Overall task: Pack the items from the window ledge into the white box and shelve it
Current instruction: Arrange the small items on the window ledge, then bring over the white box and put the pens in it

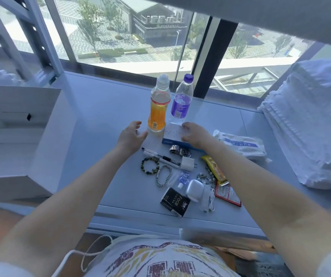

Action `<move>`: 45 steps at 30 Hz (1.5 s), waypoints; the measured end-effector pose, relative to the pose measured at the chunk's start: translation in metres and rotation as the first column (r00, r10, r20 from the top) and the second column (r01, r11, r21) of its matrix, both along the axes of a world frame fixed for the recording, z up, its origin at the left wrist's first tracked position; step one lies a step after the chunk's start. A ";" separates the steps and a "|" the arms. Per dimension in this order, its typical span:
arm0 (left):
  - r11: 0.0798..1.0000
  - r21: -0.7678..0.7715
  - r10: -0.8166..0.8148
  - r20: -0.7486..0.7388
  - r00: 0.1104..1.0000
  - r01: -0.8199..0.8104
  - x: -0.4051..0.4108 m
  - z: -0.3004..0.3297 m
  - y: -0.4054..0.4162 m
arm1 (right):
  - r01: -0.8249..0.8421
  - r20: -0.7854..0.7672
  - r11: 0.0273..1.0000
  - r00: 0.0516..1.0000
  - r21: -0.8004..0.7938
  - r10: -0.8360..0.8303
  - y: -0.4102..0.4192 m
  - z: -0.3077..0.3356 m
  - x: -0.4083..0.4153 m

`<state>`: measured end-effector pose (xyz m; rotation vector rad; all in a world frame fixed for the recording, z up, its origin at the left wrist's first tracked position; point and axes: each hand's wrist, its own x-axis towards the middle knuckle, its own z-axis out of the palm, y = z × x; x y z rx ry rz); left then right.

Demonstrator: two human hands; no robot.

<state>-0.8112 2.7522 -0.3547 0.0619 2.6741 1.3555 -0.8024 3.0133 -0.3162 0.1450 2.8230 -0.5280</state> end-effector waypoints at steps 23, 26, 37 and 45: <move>0.942 -0.334 -0.094 -0.335 0.938 -0.025 0.156 0.130 -0.135 | -0.521 -0.417 0.811 0.821 -0.266 0.390 -0.215 0.050 0.088; 0.918 -0.371 -0.008 -0.373 0.928 -0.141 0.175 0.139 -0.167 | -0.616 -0.472 0.741 0.754 -0.267 0.457 -0.250 0.066 0.098; 0.799 -0.530 0.188 -0.227 0.956 -0.283 0.219 0.098 -0.254 | -0.826 -0.453 0.560 0.523 -0.063 0.722 -0.336 0.048 0.120; 0.852 -0.407 0.186 -0.353 0.917 -0.329 0.209 0.073 -0.219 | -0.785 -0.522 0.613 0.559 -0.085 0.644 -0.311 0.033 0.125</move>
